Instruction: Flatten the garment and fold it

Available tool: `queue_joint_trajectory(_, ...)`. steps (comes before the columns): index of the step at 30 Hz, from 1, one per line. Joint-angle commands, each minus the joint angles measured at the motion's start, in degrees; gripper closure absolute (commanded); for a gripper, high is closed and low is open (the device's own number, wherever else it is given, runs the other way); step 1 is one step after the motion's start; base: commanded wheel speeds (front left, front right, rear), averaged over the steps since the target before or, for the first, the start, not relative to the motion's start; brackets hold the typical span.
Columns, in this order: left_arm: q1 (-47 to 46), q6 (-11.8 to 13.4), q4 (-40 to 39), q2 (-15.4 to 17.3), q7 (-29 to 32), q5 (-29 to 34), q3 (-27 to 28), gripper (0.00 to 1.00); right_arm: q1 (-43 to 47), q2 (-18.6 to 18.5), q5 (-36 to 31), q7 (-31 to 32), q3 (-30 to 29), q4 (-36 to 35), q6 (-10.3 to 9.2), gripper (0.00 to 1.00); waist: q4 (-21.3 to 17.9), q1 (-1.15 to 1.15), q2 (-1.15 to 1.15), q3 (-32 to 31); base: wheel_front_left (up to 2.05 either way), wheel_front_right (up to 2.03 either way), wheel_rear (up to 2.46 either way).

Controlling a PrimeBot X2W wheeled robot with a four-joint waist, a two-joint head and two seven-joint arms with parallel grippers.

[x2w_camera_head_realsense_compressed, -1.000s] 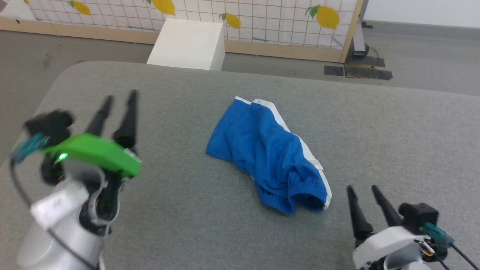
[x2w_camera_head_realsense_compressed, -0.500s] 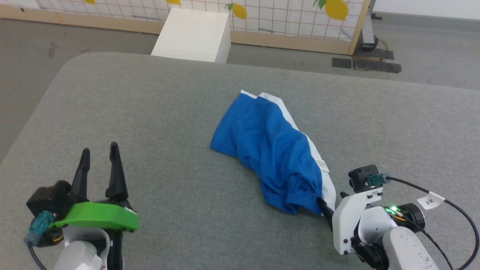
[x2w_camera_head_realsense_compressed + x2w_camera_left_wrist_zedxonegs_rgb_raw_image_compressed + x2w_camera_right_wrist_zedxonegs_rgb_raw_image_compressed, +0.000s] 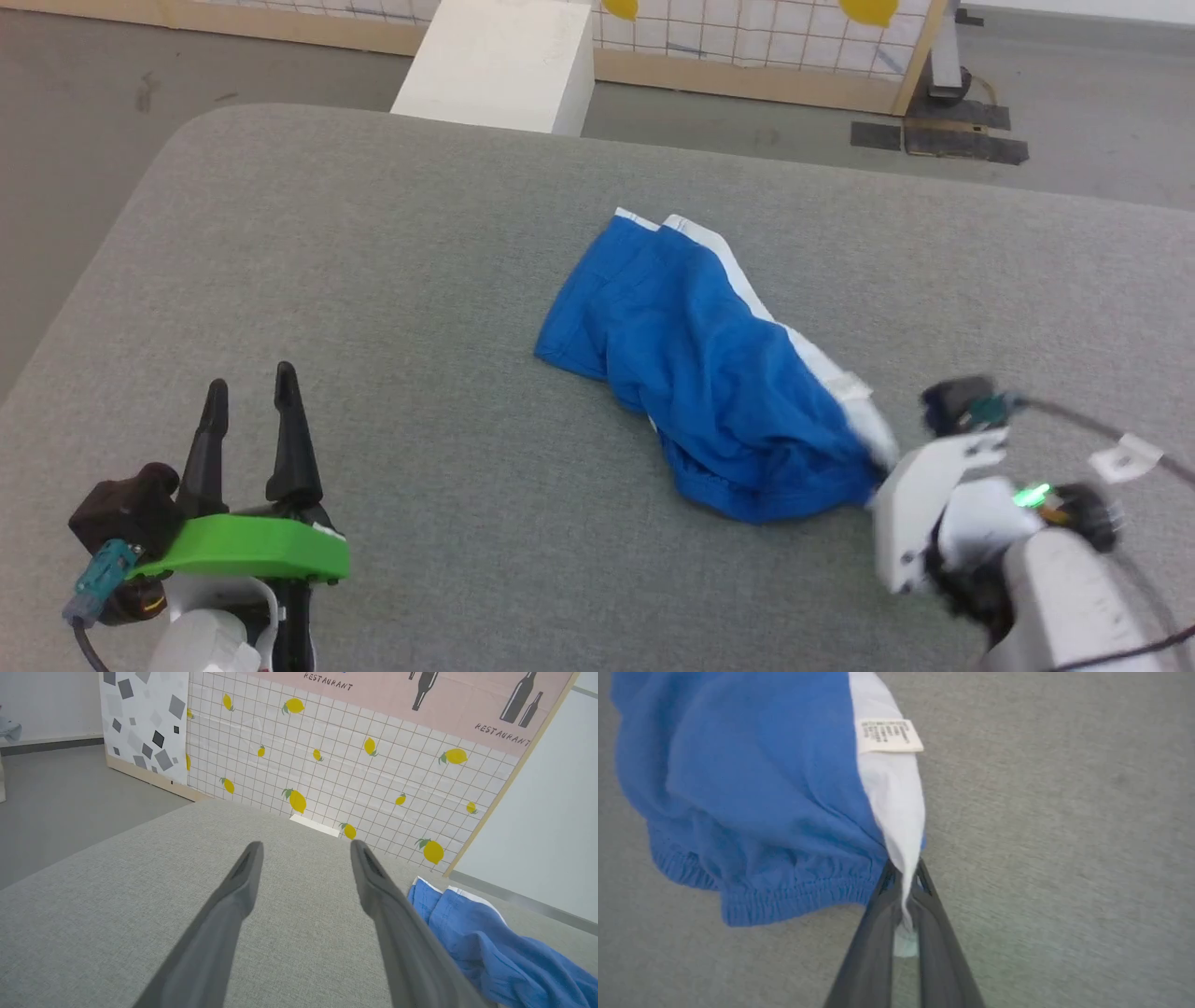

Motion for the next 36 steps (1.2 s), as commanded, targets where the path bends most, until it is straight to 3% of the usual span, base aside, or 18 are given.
queue_joint_trajectory(1,0.3,-0.8,0.1,-0.6,-0.2,0.7,0.2,0.0,-2.5,-0.2,-3.1,1.8,-2.4,-1.3,-0.09,1.0,-0.5,0.0,0.0,0.3,0.0,0.0,0.0)
queue_joint_trajectory(5,-0.9,-2.6,2.0,-0.9,-0.2,0.8,0.7,0.0,-7.1,-2.2,-9.1,5.0,-8.7,-2.3,-0.09,1.0,-0.8,0.0,0.0,1.3,0.0,0.0,0.0)
queue_joint_trajectory(10,-2.6,-4.3,3.9,-1.6,-0.2,1.2,0.7,0.0,-10.9,-3.7,-14.4,3.4,-14.6,-0.3,-0.09,1.0,-0.3,0.0,0.0,2.6,0.0,0.0,0.0)
queue_joint_trajectory(11,-2.8,-4.5,4.3,-1.8,-0.2,1.2,0.8,0.0,-11.1,-3.3,-15.0,3.0,-15.7,0.6,-0.09,0.58,-0.3,0.0,0.0,2.7,0.0,0.0,0.0)
queue_joint_trajectory(12,-2.9,-4.6,4.5,-1.8,-0.2,1.3,1.0,0.0,-11.2,-3.0,-15.6,2.8,-16.4,1.4,-0.09,0.0,-0.3,0.0,0.0,2.7,0.0,0.0,0.0)
queue_joint_trajectory(20,-3.1,-5.6,6.7,-2.6,-0.2,1.9,1.1,0.0,-10.2,-0.4,-11.8,-10.6,-20.6,-2.5,-0.09,0.0,-1.3,0.0,0.0,1.0,0.0,0.0,0.0)
queue_joint_trajectory(27,-5.5,-5.8,8.0,-3.9,1.9,1.3,-1.6,0.0,0.3,-0.2,2.0,-21.0,-19.7,-9.2,-0.09,0.0,-3.9,0.0,0.0,-1.0,0.0,0.0,0.0)
queue_joint_trajectory(31,-10.7,-5.3,8.9,-4.5,8.3,0.2,-3.7,0.0,5.5,-0.2,6.7,-23.7,-18.0,-10.2,-0.09,0.0,-6.0,0.0,0.0,-0.6,0.0,0.0,0.0)
queue_joint_trajectory(36,-21.9,-5.5,13.8,-5.3,24.0,-0.5,-10.4,0.0,8.3,-0.2,8.7,-24.3,-16.1,-10.5,-0.09,0.0,-8.6,0.0,0.0,1.0,0.0,0.0,0.0)
